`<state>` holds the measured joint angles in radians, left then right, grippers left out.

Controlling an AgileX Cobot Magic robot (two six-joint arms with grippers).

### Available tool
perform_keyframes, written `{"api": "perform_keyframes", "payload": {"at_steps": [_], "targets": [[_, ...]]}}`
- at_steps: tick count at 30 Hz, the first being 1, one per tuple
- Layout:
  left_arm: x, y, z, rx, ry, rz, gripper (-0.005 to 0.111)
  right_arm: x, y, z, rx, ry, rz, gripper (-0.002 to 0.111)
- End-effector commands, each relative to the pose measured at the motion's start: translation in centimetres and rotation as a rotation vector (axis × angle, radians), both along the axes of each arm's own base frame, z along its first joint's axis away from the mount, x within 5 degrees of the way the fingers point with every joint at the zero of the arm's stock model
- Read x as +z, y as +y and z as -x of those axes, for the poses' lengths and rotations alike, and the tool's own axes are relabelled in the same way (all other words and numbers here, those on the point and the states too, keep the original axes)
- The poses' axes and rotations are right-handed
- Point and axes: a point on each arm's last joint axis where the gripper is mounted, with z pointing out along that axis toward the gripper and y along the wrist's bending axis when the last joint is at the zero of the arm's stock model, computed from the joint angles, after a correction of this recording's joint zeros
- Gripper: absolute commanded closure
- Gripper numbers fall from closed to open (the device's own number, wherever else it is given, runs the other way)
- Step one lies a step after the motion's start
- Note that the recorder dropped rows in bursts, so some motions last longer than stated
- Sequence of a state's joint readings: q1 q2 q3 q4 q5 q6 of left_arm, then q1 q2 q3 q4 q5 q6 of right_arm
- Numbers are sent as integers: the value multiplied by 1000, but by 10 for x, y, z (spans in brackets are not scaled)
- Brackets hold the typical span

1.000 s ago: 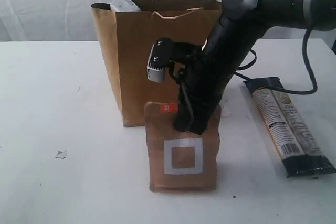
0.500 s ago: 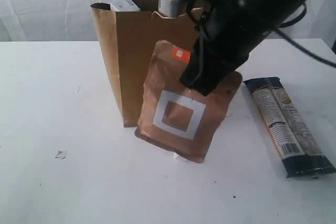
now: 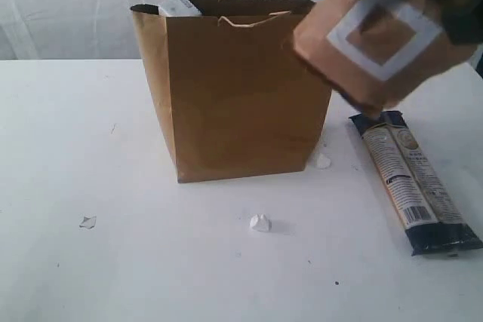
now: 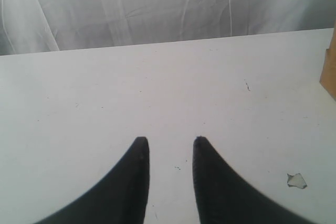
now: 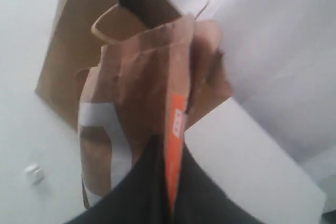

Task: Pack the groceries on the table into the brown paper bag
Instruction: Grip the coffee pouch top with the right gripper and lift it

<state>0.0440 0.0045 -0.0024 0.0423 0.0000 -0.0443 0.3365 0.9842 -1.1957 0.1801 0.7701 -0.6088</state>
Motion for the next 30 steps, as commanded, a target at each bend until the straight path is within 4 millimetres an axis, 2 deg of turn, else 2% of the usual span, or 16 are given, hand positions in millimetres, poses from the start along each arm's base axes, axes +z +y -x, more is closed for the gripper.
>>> {"api": "perform_keyframes", "payload": {"at_steps": [1, 3, 5, 11, 17, 30], "targets": [[-1, 0, 0, 4, -3, 12, 72, 29, -3, -12, -73, -318, -116, 108], [-1, 0, 0, 4, -3, 12, 72, 36, -1, -26, -99, -433, -163, 108], [-1, 0, 0, 4, -3, 12, 72, 35, 2, -39, -112, -476, -180, 108], [-1, 0, 0, 4, -3, 12, 72, 13, 18, -98, -149, -584, -186, 108], [-1, 0, 0, 4, -3, 12, 72, -15, 30, -136, -164, -597, -178, 108], [-1, 0, 0, 4, -3, 12, 72, -40, 40, -156, -138, -550, -193, 108]]}}
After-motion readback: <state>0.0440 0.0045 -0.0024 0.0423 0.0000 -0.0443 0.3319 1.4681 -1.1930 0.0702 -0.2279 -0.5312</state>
